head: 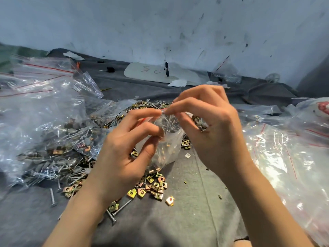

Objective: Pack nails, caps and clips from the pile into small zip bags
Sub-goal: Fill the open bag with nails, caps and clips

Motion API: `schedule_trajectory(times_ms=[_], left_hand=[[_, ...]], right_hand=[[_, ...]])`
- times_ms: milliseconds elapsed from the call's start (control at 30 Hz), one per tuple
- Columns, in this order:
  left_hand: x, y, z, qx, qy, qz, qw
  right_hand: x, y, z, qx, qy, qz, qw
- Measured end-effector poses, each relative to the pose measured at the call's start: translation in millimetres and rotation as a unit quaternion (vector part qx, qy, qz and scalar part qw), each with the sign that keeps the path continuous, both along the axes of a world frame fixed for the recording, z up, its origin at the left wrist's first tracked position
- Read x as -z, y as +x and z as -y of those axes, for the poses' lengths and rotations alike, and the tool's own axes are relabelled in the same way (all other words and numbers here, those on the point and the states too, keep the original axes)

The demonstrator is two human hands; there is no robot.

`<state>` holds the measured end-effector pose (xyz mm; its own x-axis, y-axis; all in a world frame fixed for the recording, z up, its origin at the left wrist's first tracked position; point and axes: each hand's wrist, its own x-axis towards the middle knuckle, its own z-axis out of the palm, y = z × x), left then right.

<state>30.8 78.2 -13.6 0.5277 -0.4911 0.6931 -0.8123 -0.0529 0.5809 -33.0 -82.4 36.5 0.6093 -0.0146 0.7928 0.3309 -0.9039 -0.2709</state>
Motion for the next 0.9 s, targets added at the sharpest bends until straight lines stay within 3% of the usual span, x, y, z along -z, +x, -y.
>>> schedule_trajectory(times_ms=[67, 167, 233, 300, 367, 433, 467, 733, 800, 900], left_hand=[[0.4, -0.5, -0.6, 0.000, -0.002, 0.000, 1.000], [1.3, -0.8, -0.2, -0.002, -0.001, -0.001, 1.000], [1.9, -0.5, 0.0, -0.003, -0.004, -0.005, 1.000], [2.6, -0.1, 0.6, -0.006, -0.013, -0.012, 1.000], [4.4, 0.9, 1.6, -0.011, -0.030, -0.024, 0.999], [6.7, 3.3, 2.7, -0.018, -0.051, -0.046, 0.997], [7.6, 4.5, 3.5, -0.025, -0.060, -0.060, 0.996], [15.8, 24.6, -3.5, -0.113, -0.101, -0.148, 0.977], [16.2, 27.2, -5.1, -0.126, -0.099, -0.150, 0.976], [14.4, 25.1, -4.6, -0.098, -0.100, -0.149, 0.979]], right_hand=[[1.5, 0.5, 3.9, 0.005, 0.035, -0.013, 0.999], [7.0, 4.1, 24.0, 0.056, 0.174, -0.010, 0.983], [17.0, 10.4, 44.2, 0.152, 0.220, -0.093, 0.959], [36.7, 16.0, 64.7, 0.242, 0.213, -0.282, 0.903], [58.4, 19.5, 77.3, 0.272, 0.205, -0.454, 0.823], [72.3, 22.0, 83.2, 0.283, 0.206, -0.533, 0.771], [75.5, 23.8, 84.8, 0.289, 0.207, -0.541, 0.762], [80.1, 31.3, 81.8, 0.264, 0.214, -0.549, 0.764], [74.9, 30.4, 77.8, 0.242, 0.238, -0.507, 0.792], [59.5, 30.4, 67.1, 0.201, 0.275, -0.364, 0.867]])
